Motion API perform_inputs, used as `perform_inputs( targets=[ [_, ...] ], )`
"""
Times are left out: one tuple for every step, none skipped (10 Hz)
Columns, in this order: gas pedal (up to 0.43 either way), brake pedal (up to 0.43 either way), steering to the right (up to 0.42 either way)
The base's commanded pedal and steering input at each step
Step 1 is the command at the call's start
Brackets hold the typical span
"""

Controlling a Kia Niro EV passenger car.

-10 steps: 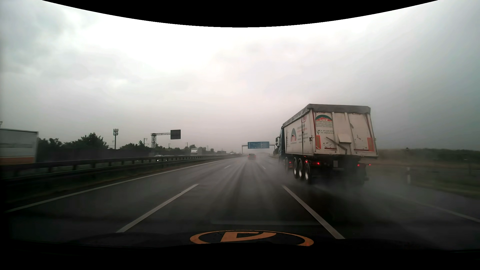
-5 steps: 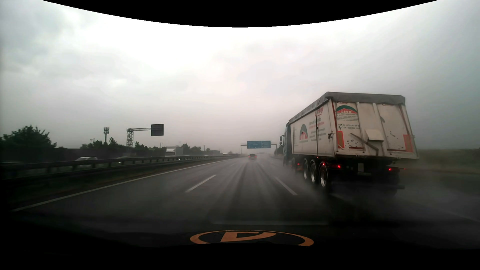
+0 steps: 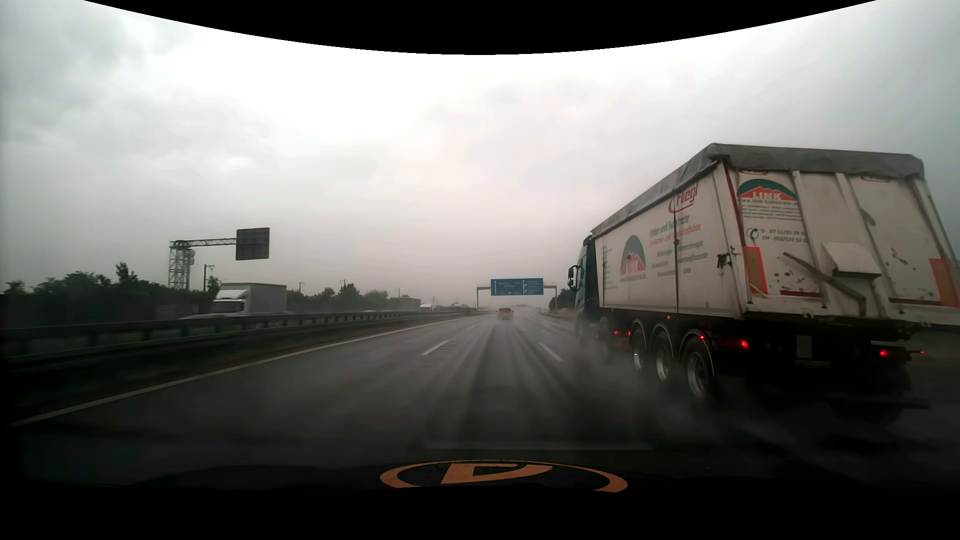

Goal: Follow the waypoints while adhering to traffic rules and regulations

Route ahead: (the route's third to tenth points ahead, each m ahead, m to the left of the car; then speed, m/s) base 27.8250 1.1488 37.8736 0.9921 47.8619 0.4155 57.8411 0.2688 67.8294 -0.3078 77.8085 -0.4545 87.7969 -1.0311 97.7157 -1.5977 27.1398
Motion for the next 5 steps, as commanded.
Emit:
perform_inputs(
  targets=[
    [0.28, 0.0, 0.003],
    [0.28, 0.0, 0.003],
    [0.287, 0.0, 0.003],
    [0.287, 0.0, 0.003],
    [0.287, 0.0, 0.003]
  ],
)
